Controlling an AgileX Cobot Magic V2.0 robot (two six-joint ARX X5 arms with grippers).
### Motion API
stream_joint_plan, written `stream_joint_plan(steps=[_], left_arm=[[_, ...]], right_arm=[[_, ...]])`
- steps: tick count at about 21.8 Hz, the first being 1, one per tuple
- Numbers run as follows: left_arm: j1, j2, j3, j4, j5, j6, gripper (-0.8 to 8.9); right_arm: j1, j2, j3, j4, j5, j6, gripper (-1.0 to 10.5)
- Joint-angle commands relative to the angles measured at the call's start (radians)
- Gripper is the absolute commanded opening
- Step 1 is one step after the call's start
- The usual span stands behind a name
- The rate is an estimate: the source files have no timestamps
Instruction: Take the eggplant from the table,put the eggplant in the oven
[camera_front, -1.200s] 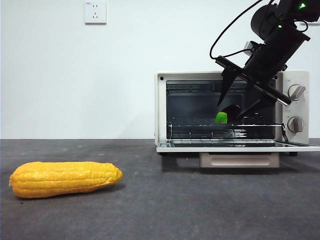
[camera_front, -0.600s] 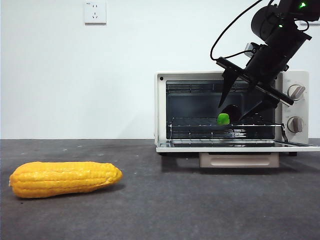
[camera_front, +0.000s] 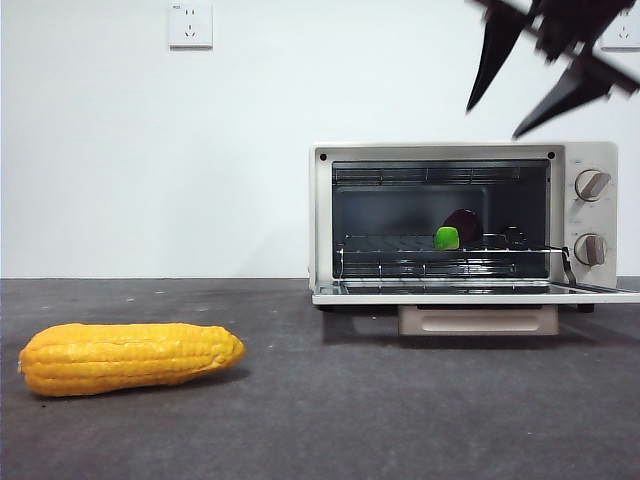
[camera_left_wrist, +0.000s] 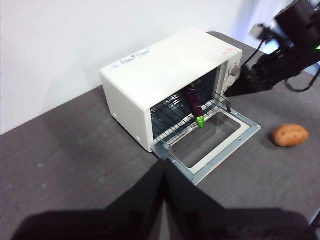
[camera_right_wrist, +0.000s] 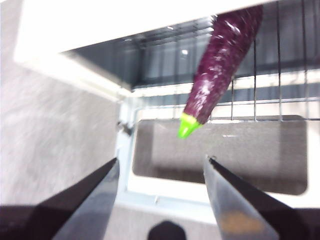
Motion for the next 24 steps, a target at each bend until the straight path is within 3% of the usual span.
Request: stream_joint_plan(steps=[1, 5, 24], left_arm=[[-0.018, 0.003, -0.005, 0.005, 0.003, 0.011, -0.06], [-0.055, 0.017, -0.005, 0.008, 0.003, 0.012, -0.06], [-0.068, 0.076, -0.005, 0.012, 0.003, 0.012, -0.06]], right_arm=[[0.001, -0.087, 0.006, -0.040, -0.020, -0.076, 2.9], [0.001, -0.253, 0.006, -0.125, -0.123, -0.113, 2.9], [0.001, -0.629, 0.006, -0.409, -0.101, -0.219, 2.8]])
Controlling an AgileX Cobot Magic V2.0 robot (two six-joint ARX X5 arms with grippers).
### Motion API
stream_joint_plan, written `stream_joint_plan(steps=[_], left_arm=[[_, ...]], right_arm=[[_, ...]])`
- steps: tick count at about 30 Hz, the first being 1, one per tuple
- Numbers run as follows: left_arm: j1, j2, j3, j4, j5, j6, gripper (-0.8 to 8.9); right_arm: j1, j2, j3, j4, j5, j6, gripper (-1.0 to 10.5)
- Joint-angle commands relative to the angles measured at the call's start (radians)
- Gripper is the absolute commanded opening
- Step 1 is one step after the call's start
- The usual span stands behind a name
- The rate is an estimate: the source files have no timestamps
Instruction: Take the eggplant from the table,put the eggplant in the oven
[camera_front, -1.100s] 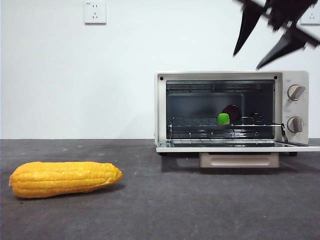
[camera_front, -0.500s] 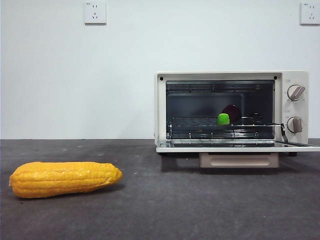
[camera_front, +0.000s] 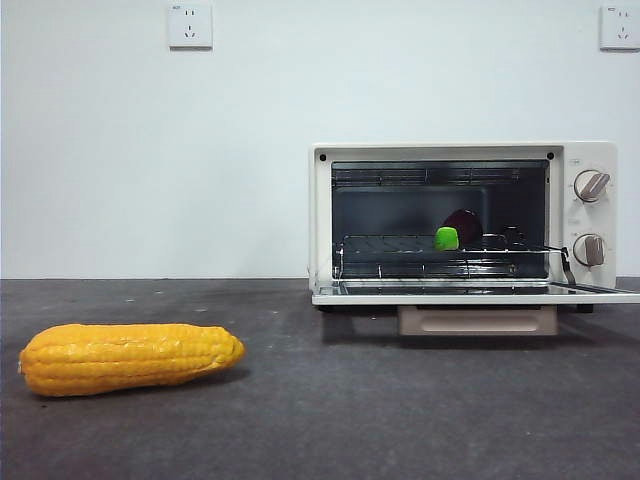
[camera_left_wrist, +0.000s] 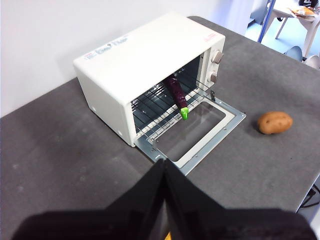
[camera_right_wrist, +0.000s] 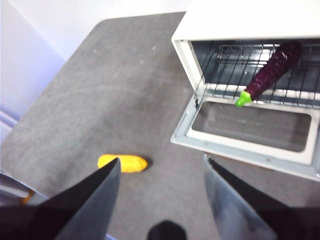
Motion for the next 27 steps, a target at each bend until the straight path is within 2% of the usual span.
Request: stream_joint_plan(steps=[1, 3, 11, 21, 27], left_arm=[[-0.003, 0.005, -0.005, 0.009, 0.003, 0.012, -0.06], [-0.003, 0.011, -0.005, 0.010, 0.003, 0.012, -0.06], [-0.003, 0.017, -0.005, 0.018, 0.003, 0.012, -0.06], [-0.002, 0.109, -0.005, 0.073, 0.014, 0.012, -0.06], [-0.002, 0.254, -0.006, 0.134, 0.142, 0.011, -0.06]], right_arm=[[0.001, -0.013, 0.005, -0.027, 0.017, -0.036, 2.8], [0.001, -0.021, 0.005, -0.042, 0.025, -0.039, 2.5], [0.001, -0.024, 0.005, -0.048, 0.013, -0.092, -0.2], [0.001, -0.023, 0.005, -0.071, 0.013, -0.111, -0.1], [0.001, -0.023, 0.005, -0.105, 0.013, -0.122, -0.1]])
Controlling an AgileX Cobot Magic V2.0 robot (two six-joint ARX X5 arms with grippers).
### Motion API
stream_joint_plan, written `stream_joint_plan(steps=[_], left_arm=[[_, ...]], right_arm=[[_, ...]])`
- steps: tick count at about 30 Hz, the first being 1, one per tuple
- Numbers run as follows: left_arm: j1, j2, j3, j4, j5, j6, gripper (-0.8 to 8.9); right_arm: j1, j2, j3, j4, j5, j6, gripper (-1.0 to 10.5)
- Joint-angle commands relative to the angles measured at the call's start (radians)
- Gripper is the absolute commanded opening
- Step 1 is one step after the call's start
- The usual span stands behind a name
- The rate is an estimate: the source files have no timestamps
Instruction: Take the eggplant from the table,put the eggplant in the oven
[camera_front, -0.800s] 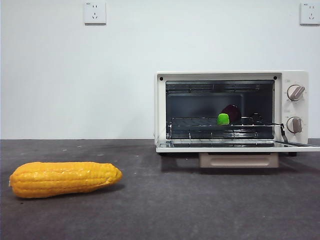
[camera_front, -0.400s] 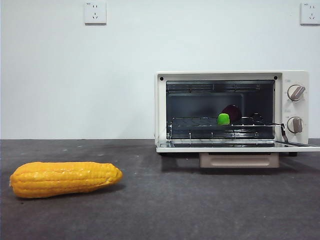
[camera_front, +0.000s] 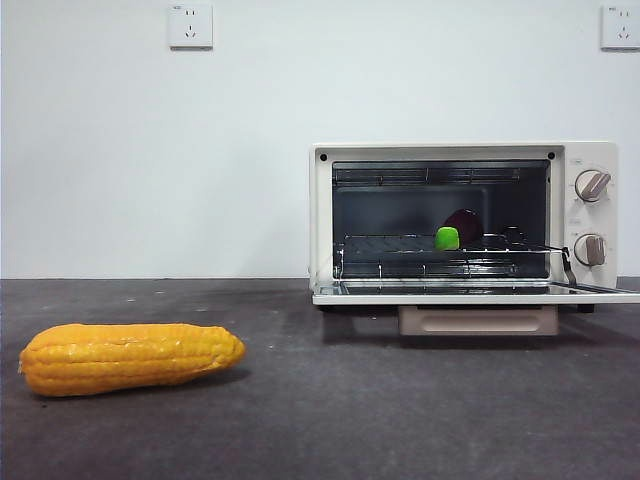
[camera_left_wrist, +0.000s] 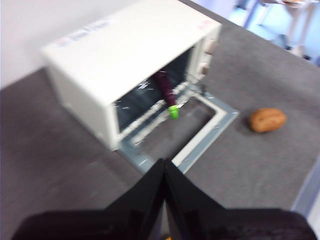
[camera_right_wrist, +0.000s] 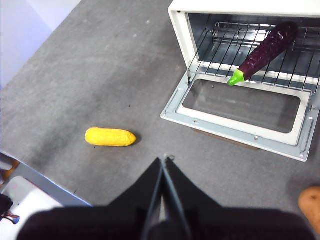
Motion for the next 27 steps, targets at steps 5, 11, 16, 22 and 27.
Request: stream_joint_plan(steps=[5, 11, 16, 22, 27], left_arm=[[0.006, 0.164, -0.006, 0.054, 0.046, 0.011, -0.06], [0.062, 0.297, -0.008, 0.064, 0.141, 0.011, -0.06], [0.110, 0.383, -0.011, 0.069, 0.225, 0.011, -0.06], [0.141, 0.443, -0.098, 0.124, 0.297, 0.011, -0.06], [0.142, 0.443, -0.316, 0.295, 0.305, -0.025, -0.06]], right_arm=[[0.001, -0.002, 0.005, -0.031, 0.000, -0.033, -0.1], [0.001, -0.019, 0.005, -0.055, 0.006, -0.037, -0.1], [0.001, -0.037, 0.005, -0.070, 0.008, -0.037, -0.1], [0.001, -0.041, 0.005, -0.080, 0.027, -0.040, -0.1], [0.001, -0.041, 0.005, -0.080, 0.027, -0.040, -0.1]])
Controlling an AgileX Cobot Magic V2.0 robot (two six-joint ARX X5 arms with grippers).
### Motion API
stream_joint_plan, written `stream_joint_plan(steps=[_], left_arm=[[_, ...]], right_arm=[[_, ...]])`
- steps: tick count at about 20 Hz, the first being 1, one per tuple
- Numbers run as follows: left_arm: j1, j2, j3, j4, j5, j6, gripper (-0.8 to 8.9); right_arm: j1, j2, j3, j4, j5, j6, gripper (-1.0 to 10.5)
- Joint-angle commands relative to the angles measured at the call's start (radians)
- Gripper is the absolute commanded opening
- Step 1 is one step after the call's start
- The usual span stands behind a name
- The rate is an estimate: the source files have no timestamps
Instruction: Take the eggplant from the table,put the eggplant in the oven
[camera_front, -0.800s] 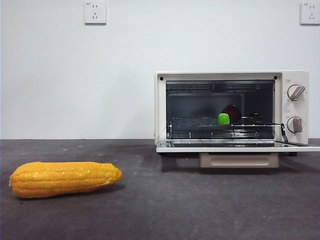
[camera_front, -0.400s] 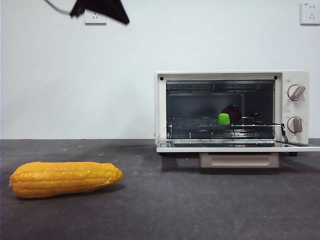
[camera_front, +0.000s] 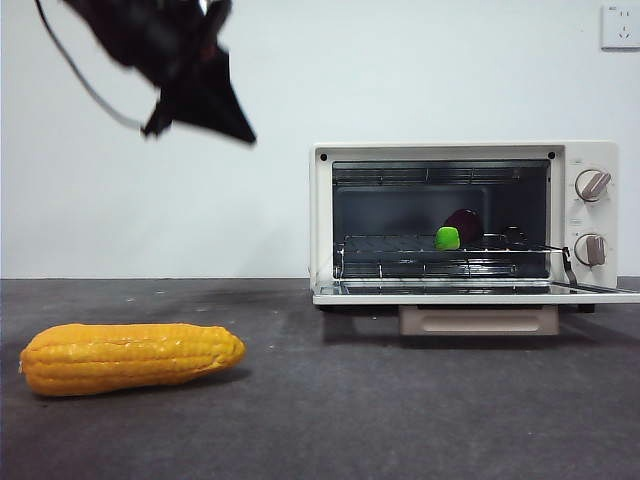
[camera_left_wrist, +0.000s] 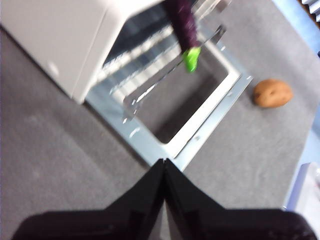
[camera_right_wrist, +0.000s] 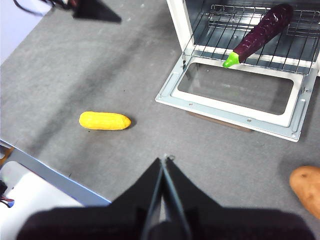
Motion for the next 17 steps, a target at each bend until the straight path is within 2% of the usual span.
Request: stream_joint_plan(steps=[1, 12, 17], left_arm=[[0.002, 0.015, -0.136, 0.100, 0.013, -0.031, -0.06], [-0.024, 0.015, -0.500, 0.567, 0.051, -0.206, -0.07], [-0.066, 0.016, -0.578, 0.729, 0.050, -0.274, -0.08]], right_arm=[[0.001, -0.002, 0.005, 0.002, 0.000, -0.011, -0.1], [0.001, -0.002, 0.005, -0.012, 0.000, -0.023, -0.1], [0.001, -0.002, 0.005, -0.020, 0.000, -0.027, -0.1]])
